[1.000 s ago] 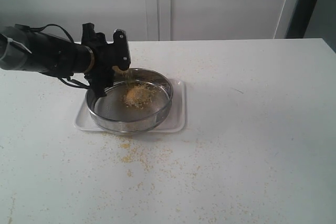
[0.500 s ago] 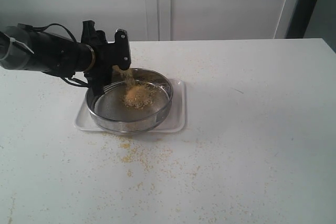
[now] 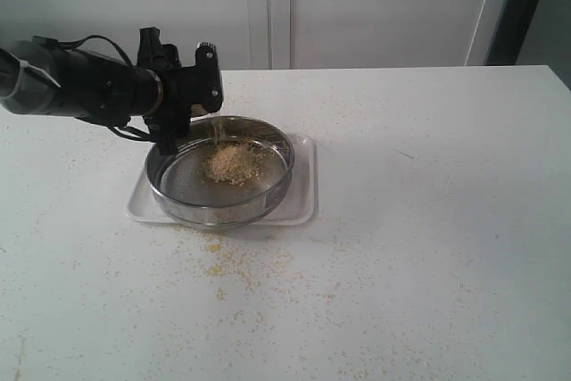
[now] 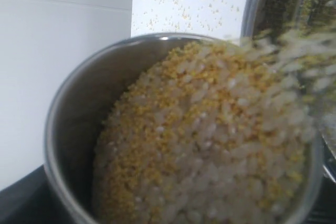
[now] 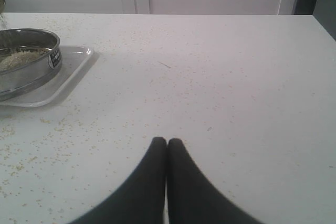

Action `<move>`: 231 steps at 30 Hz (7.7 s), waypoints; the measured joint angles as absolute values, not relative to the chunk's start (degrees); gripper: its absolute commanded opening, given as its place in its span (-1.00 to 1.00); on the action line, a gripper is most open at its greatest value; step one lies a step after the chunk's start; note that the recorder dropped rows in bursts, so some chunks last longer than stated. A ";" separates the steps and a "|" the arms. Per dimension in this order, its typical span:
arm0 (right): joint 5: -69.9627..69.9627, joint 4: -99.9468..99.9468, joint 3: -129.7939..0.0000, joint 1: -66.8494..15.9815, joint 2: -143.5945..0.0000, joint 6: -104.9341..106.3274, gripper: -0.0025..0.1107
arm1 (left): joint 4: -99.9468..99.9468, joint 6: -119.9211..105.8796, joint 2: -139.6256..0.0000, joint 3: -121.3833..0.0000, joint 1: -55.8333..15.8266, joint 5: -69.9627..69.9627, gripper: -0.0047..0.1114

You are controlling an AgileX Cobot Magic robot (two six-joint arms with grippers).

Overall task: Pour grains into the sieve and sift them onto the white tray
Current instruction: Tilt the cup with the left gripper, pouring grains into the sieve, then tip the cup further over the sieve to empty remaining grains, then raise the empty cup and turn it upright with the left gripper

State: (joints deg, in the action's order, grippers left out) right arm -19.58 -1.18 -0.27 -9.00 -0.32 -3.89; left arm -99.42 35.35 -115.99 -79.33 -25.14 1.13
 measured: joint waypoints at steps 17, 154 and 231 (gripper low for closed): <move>-19.58 -1.18 -0.27 -9.00 -0.32 -3.89 -0.96 | -99.42 26.89 -118.41 -80.43 -27.87 4.94 -0.92; -19.58 -1.18 -0.27 -9.00 -0.32 -3.89 -0.96 | -99.10 -13.77 -118.63 -80.43 -39.79 30.54 -0.92; -19.58 -1.18 -0.27 -9.00 -0.32 -4.50 -0.96 | -77.67 18.08 -81.11 -44.09 -17.69 -52.19 -0.92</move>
